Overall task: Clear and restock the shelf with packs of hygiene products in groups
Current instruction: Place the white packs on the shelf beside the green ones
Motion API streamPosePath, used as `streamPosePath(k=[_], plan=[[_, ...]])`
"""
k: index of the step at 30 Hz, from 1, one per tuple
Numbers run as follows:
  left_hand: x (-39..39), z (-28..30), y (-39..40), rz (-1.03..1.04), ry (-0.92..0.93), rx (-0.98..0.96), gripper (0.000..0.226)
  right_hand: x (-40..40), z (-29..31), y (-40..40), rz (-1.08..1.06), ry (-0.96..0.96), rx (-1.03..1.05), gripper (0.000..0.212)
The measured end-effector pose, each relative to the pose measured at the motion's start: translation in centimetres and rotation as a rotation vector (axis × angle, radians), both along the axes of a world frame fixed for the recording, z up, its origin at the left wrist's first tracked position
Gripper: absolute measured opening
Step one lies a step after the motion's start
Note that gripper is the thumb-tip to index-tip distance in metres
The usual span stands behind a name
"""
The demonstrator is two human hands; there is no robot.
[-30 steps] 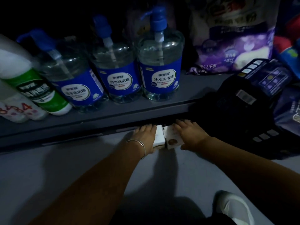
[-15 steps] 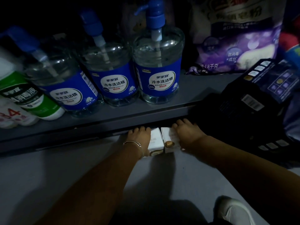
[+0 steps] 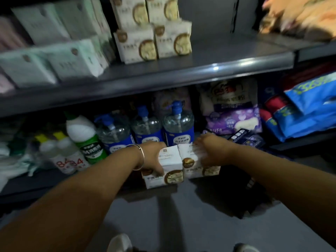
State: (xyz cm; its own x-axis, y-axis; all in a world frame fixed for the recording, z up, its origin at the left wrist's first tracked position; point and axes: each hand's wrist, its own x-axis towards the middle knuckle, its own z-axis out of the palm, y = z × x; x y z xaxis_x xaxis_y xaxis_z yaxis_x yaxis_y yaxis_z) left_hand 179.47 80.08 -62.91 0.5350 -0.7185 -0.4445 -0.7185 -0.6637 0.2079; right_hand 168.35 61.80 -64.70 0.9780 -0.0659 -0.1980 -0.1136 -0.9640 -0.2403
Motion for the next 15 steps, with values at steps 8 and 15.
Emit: streamPosePath(k=[8, 15], plan=[[-0.8, 15.4, 2.4, 0.041, -0.106, -0.267, 0.058, -1.6, 15.8, 0.7, 0.005, -0.284, 0.008, 0.032], [1.4, 23.3, 2.9, 0.103, -0.249, -0.472, 0.059, 1.0, 24.0, 0.6, -0.022, -0.487, -0.136, 0.047]])
